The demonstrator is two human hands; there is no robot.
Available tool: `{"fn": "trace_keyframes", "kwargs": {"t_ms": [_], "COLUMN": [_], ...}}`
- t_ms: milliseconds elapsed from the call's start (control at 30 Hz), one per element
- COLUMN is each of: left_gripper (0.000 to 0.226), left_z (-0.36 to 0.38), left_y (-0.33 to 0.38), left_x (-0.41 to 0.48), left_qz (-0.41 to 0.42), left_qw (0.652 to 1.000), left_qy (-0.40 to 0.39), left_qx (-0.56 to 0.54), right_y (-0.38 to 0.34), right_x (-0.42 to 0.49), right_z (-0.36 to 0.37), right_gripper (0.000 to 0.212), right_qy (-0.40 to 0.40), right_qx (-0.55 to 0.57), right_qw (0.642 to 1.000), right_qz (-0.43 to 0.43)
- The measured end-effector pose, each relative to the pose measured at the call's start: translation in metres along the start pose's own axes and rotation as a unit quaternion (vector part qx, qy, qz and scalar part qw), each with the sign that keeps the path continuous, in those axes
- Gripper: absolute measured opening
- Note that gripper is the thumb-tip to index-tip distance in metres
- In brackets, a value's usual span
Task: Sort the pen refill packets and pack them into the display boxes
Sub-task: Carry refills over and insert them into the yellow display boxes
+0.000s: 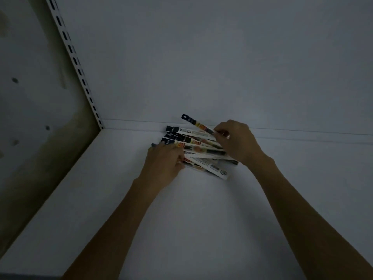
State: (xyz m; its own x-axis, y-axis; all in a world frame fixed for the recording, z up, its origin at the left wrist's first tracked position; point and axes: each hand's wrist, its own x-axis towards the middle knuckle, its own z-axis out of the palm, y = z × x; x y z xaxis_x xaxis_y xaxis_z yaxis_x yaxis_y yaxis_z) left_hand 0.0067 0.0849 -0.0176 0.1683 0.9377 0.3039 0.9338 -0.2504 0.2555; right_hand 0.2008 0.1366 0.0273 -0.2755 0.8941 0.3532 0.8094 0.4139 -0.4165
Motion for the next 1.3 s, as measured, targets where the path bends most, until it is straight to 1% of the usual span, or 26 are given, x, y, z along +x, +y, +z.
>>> {"fn": "trace_keyframes", "kwargs": {"t_ms": [67, 167, 200, 267, 300, 367, 433, 533, 600, 633, 700, 767, 833, 900, 967, 1033, 1133, 1300], "left_gripper": [0.02, 0.008, 0.009, 0.021, 0.023, 0.018, 0.003, 0.026, 0.036, 0.037, 0.031, 0.025, 0.028, 0.032, 0.031, 0.024, 0.01, 0.009], "left_z": [-0.004, -0.011, -0.014, -0.024, -0.028, -0.035, -0.037, -0.039, -0.041, -0.042, -0.043, -0.047, -0.051, -0.054, -0.055, -0.053, -0.045, -0.023], "left_y": [-0.003, -0.01, -0.013, -0.015, -0.016, -0.013, -0.011, -0.007, -0.004, -0.004, -0.005, -0.005, 0.001, 0.011, 0.024, 0.04, 0.07, 0.153], "left_x": [-0.002, -0.007, -0.008, -0.008, -0.008, -0.008, -0.008, -0.01, -0.009, -0.009, -0.007, -0.005, -0.004, -0.003, -0.003, -0.003, 0.001, 0.006], "left_qz": [0.016, 0.071, 0.08, 0.074, 0.071, 0.072, 0.08, 0.025, 0.007, 0.007, 0.015, 0.015, -0.014, -0.042, -0.055, -0.045, -0.011, 0.039], "left_qw": [1.0, 0.996, 0.995, 0.994, 0.993, 0.992, 0.994, 0.995, 0.99, 0.987, 0.982, 0.98, 0.972, 0.956, 0.934, 0.915, 0.9, 0.89], "left_qy": [-0.002, 0.033, 0.046, 0.073, 0.086, 0.097, 0.072, 0.014, -0.01, -0.019, -0.037, -0.042, -0.037, -0.023, -0.017, -0.03, -0.063, -0.112], "left_qx": [0.018, 0.043, 0.037, 0.035, 0.037, 0.021, -0.01, -0.095, -0.144, -0.161, -0.186, -0.194, -0.232, -0.29, -0.353, -0.399, -0.431, -0.44], "right_y": [-0.003, -0.01, -0.012, -0.015, -0.016, -0.016, -0.015, -0.013, -0.012, -0.012, -0.012, -0.012, -0.011, -0.008, -0.001, 0.009, 0.028, 0.077], "right_x": [-0.003, -0.005, -0.005, -0.006, -0.006, -0.006, -0.006, -0.007, -0.008, -0.01, -0.013, -0.017, -0.023, -0.03, -0.04, -0.054, -0.081, -0.153], "right_z": [0.002, 0.008, 0.008, 0.008, 0.007, 0.004, -0.001, -0.007, -0.01, -0.01, -0.011, -0.011, -0.013, -0.016, -0.021, -0.03, -0.052, -0.105], "right_gripper": [0.02, 0.021, 0.022, 0.022, 0.022, 0.022, 0.022, 0.021, 0.02, 0.02, 0.02, 0.02, 0.02, 0.02, 0.02, 0.02, 0.021, 0.02], "right_qy": [0.003, 0.007, 0.007, 0.012, 0.017, 0.04, 0.071, 0.113, 0.138, 0.147, 0.152, 0.147, 0.144, 0.149, 0.159, 0.167, 0.175, 0.223], "right_qx": [0.005, 0.006, 0.004, 0.005, 0.004, 0.005, 0.004, -0.002, 0.003, 0.006, 0.005, 0.001, 0.001, 0.003, 0.003, -0.001, -0.012, -0.02], "right_qw": [1.0, 1.0, 1.0, 1.0, 1.0, 0.999, 0.997, 0.993, 0.99, 0.988, 0.987, 0.987, 0.987, 0.985, 0.982, 0.978, 0.971, 0.946], "right_qz": [0.003, 0.008, 0.01, 0.014, 0.017, 0.022, 0.028, 0.033, 0.035, 0.038, 0.05, 0.06, 0.072, 0.088, 0.105, 0.125, 0.165, 0.236]}}
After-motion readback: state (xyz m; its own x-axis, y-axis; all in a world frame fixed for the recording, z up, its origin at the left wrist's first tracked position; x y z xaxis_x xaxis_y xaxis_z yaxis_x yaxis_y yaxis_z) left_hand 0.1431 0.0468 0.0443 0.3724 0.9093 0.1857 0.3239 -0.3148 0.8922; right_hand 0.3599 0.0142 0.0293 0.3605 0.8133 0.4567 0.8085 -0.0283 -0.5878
